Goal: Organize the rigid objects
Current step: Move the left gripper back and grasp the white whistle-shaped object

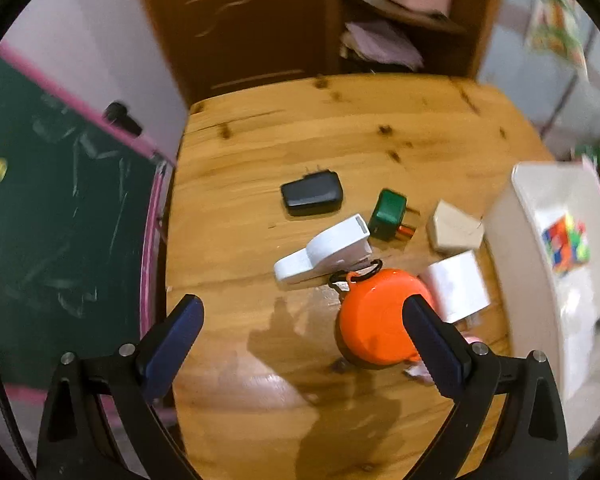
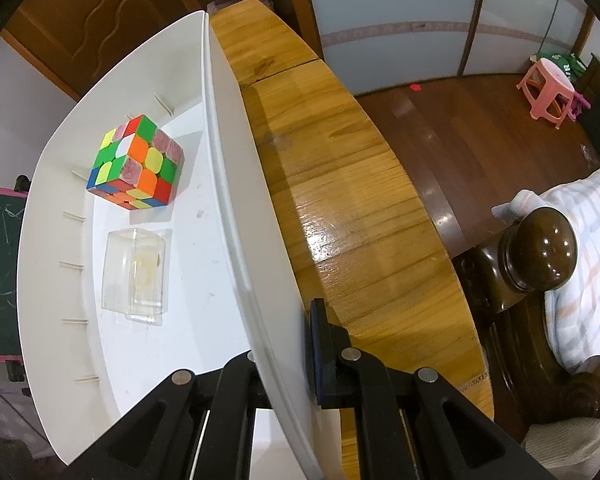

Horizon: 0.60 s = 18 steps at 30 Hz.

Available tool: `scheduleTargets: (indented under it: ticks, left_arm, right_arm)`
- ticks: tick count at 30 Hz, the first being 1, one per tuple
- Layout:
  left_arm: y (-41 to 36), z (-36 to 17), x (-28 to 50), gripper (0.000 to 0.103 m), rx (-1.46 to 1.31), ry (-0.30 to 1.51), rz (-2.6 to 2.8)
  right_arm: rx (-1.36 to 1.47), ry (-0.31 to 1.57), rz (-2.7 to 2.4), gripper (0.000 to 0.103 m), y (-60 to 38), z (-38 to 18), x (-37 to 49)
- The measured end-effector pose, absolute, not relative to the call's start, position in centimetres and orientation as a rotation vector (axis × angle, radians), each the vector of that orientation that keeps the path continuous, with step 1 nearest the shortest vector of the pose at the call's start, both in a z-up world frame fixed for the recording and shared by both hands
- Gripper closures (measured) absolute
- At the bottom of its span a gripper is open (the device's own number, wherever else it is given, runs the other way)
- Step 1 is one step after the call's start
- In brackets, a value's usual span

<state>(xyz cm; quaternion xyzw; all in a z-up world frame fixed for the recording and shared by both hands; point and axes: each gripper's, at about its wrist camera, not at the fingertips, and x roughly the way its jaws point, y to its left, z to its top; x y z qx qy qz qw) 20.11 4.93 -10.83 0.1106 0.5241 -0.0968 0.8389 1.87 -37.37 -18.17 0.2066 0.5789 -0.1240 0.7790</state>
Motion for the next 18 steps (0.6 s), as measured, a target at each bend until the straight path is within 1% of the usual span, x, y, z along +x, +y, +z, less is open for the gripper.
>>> scheduleTargets:
  ticks: [8, 10, 12, 16, 18]
  left_arm:
    - [4.3, -12.7, 23.4, 0.004, 0.28, 1.125, -0.301]
    - [3.9, -13.0, 23.8, 0.006, 0.313, 1.12, -0.331]
    - [3.7, -13.4, 24.3, 0.012, 0.339, 1.128, -0.35]
    - [3.4, -14.4, 25.3, 0.021, 0.356, 1.161, -0.393]
    - [3.3, -15.0, 25.9, 0.03, 0.343, 1.185, -0.416]
  right_arm:
    - [0.442, 1.266, -0.274, 0.097, -37.3, -18.2, 2.3]
    - [0.44, 1.271, -0.279, 0.097, -37.3, -18.2, 2.4]
    - [0.44, 1.273, -0.284, 0.096, -37.3, -18.1, 2.4]
    - [0.439, 1.277, -0.293, 0.096, -37.2, -18.0, 2.4]
    - [0.44, 1.278, -0.298, 0.096, -37.2, -18.0, 2.5]
